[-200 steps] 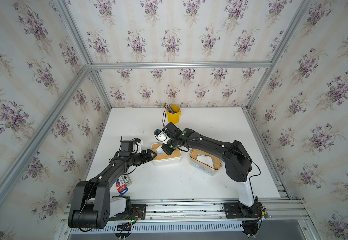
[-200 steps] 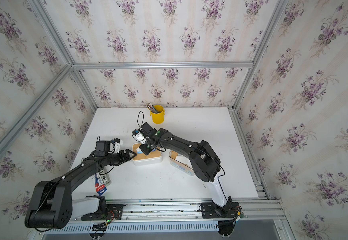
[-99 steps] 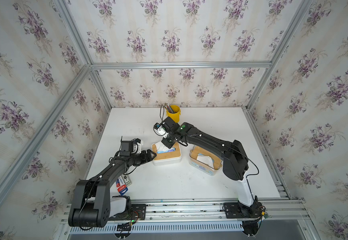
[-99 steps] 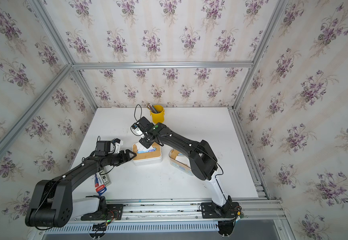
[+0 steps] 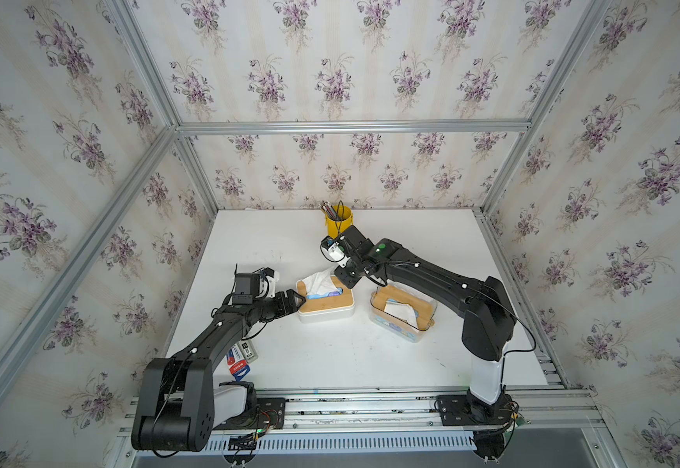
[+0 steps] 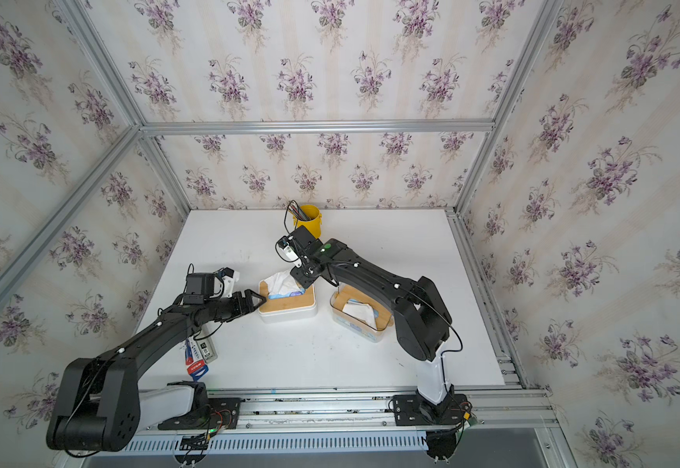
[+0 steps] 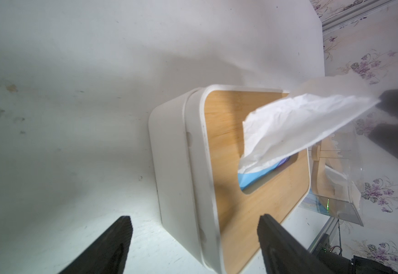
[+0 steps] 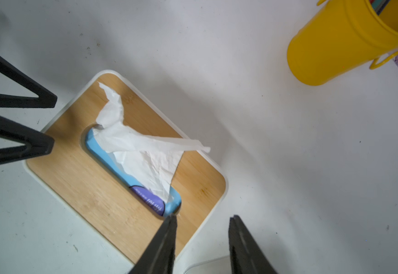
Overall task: Put the tissue paper into the tissue box
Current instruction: Pull the paper towel from the tissue box.
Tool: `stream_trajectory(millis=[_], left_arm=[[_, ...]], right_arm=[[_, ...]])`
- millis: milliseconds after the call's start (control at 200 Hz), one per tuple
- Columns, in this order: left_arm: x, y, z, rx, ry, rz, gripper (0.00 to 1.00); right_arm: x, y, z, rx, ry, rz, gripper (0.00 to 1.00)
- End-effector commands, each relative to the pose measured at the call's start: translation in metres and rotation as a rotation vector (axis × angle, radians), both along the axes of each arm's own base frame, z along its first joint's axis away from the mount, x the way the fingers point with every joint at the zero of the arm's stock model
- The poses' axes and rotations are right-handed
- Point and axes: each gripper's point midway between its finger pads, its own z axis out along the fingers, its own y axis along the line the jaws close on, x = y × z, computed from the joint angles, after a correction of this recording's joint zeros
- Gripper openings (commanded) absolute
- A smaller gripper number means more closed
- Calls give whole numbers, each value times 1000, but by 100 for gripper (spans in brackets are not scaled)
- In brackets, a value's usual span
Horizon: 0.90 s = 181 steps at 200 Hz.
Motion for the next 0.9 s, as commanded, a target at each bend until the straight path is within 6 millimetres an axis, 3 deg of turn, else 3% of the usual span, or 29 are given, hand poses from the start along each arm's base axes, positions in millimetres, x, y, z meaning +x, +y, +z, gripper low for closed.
stream_trajectory(millis=[0,205,335,579,899], left_arm=[[1,2,9,14,-22,2,89],[-2,7,15,40,-44,22,90],[-3,-3,15,-5,-37,-19,86],[-3,-8,-1,22,11,-48,83],[2,-15,-12,2,31,-55,78]], right_arm=[[-5,12,15,136,-3,18,42],[-14,7,-6,122,43,15,44],[-19,3,-26,96,81,5,43],[-18,-10,-60,-4,100,-20,35],[-18,-17,-85,-65,126,-37,25]])
